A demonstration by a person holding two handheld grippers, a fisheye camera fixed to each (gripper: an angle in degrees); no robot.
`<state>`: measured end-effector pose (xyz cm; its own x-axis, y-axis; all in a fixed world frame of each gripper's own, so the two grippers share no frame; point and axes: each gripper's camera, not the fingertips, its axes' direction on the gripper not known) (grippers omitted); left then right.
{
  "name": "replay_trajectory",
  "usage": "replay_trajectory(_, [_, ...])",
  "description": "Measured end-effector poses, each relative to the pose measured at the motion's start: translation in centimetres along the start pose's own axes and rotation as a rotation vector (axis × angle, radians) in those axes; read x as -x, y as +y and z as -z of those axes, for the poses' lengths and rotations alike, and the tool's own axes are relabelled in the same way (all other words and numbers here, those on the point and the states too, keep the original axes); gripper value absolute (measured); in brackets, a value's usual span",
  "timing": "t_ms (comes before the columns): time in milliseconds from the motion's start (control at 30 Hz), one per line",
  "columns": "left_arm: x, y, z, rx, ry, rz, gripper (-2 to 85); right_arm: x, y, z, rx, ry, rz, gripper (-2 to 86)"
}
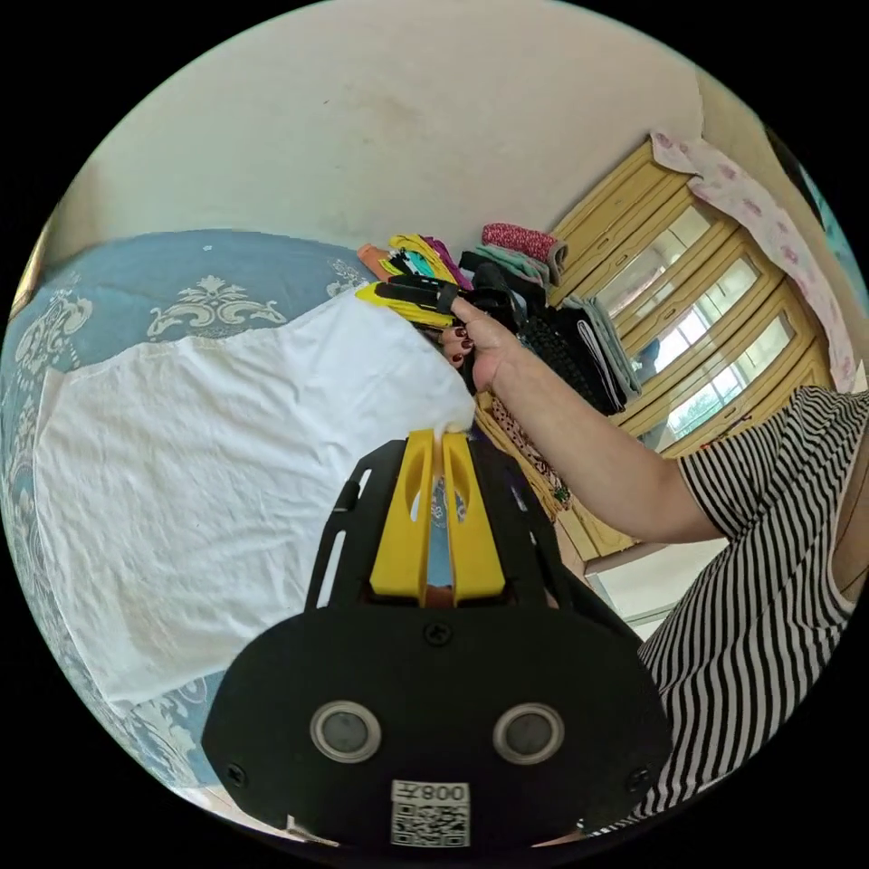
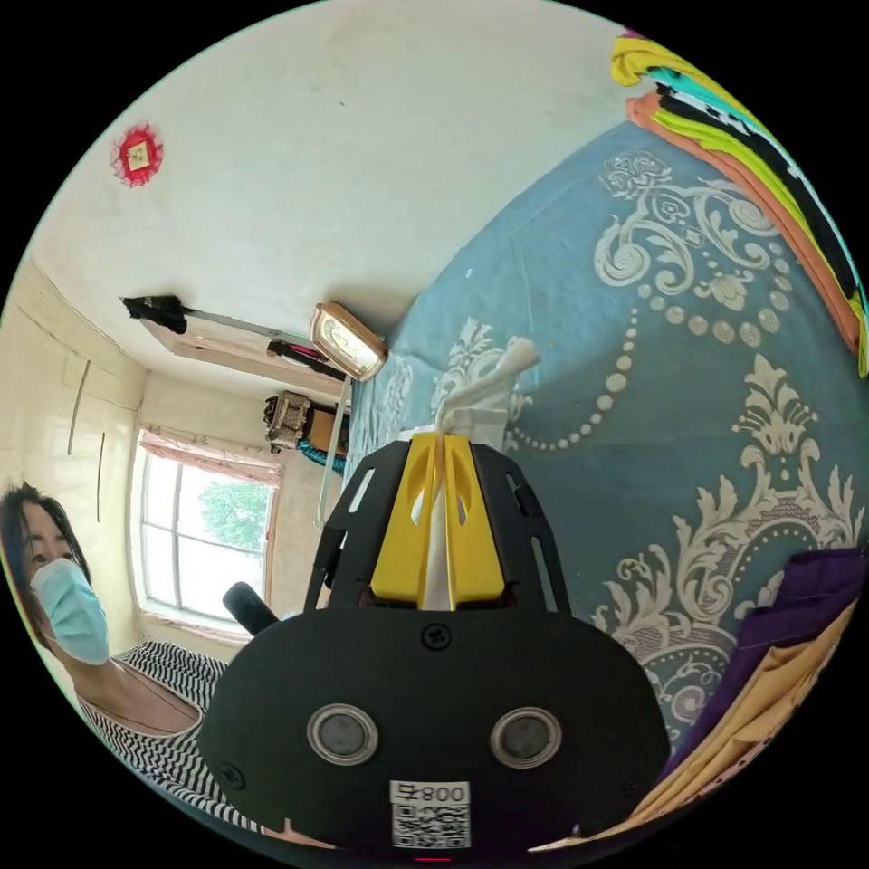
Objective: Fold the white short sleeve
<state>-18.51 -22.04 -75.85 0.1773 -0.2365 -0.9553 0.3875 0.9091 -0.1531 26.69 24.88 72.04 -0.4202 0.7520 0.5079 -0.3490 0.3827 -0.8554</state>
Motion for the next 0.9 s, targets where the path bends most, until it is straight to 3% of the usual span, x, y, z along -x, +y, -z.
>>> replay_trajectory(400, [16.4, 12.8, 21.1, -0.299, -0.045, 0.436, 1.6, 15.3, -0.2, -19.3, 0.138, -0.008, 0.265, 1.0])
replay_trajectory(600, [24.1, 18.8, 27.2, -0.384, -0.041, 0.621, 1.6, 18.4, 0.7, -30.1, 0.269, 0.066, 0.273, 1.0])
replay_trajectory(900, [31.1, 24.3, 32.4, -0.405, 0.002, 0.734, 1.6, 22.1, 2.5, -41.5, 0.407, 0.194, 0.313, 1.0])
